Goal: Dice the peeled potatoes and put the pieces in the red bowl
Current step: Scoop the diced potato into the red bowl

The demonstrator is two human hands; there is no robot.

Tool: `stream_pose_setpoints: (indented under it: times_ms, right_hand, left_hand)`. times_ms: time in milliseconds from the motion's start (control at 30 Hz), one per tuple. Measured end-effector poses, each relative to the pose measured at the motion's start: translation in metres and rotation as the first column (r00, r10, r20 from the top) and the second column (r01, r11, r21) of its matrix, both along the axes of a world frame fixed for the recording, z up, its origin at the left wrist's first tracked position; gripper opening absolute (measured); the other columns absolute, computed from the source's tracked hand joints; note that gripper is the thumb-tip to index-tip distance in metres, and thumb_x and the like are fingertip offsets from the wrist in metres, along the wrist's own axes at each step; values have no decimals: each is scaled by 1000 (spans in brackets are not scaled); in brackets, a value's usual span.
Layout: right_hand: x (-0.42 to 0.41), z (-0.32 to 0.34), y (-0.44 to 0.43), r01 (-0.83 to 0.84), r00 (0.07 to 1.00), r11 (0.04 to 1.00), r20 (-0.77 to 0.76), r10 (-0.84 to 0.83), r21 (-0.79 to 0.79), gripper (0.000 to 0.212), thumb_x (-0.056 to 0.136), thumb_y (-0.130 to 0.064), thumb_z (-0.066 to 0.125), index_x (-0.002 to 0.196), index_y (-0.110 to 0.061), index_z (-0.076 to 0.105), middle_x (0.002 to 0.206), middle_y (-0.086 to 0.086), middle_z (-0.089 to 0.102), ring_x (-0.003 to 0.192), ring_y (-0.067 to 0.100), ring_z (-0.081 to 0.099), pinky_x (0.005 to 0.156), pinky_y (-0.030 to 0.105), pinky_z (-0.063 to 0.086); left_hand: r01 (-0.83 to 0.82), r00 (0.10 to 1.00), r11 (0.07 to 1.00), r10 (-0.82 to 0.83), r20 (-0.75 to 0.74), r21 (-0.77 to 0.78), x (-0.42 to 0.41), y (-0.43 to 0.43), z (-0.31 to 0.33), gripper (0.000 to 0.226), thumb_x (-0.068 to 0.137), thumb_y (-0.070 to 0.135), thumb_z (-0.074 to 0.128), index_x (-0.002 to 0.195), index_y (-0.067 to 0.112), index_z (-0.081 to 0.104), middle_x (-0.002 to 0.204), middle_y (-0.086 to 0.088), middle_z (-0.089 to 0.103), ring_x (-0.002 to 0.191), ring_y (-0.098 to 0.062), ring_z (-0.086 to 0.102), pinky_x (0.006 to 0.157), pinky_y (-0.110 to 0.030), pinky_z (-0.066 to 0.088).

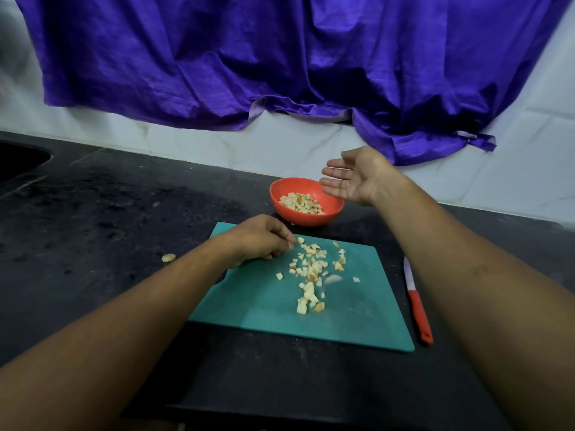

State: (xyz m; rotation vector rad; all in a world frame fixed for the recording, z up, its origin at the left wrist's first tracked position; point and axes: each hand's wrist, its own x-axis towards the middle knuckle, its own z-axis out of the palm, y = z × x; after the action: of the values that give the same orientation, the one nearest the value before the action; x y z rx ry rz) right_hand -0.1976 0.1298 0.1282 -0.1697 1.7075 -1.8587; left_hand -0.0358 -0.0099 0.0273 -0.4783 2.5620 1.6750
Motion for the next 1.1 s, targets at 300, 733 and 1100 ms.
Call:
stream_pose_setpoints:
  times_ms: [300, 733, 1100]
  right_hand:
    - [46, -72, 84, 5, 915, 836, -341, 218, 549, 22, 100, 2, 48, 111, 2, 67, 97, 16, 66, 73, 20, 62, 61, 33, 57]
    - [51, -96, 55, 69, 601, 657, -557, 573, 751, 34, 97, -1, 51, 118, -14, 74, 125, 2, 68, 113, 17, 62, 102, 36, 51]
    - [59, -76, 117, -4, 833, 701, -385, 397, 714, 25, 99, -1, 44, 111, -5, 66, 96, 14, 63, 80, 22, 62, 61, 33, 59]
  left_hand:
    - [-97, 987, 962, 59, -152, -254, 7, 22, 1, 28, 98, 9, 61, 121, 21, 71, 123, 2, 69, 117, -15, 62, 110, -39, 48]
    - [84, 985, 835, -151, -79, -543, -18, 42, -7, 48, 101, 3, 46, 146, 17, 56, 149, -4, 56, 135, -21, 51, 113, -35, 41]
    - [32, 994, 894, -76, -81, -446, 32, 34, 19, 41, 99, -2, 50, 136, 12, 64, 132, 1, 64, 121, -12, 59, 102, -27, 47]
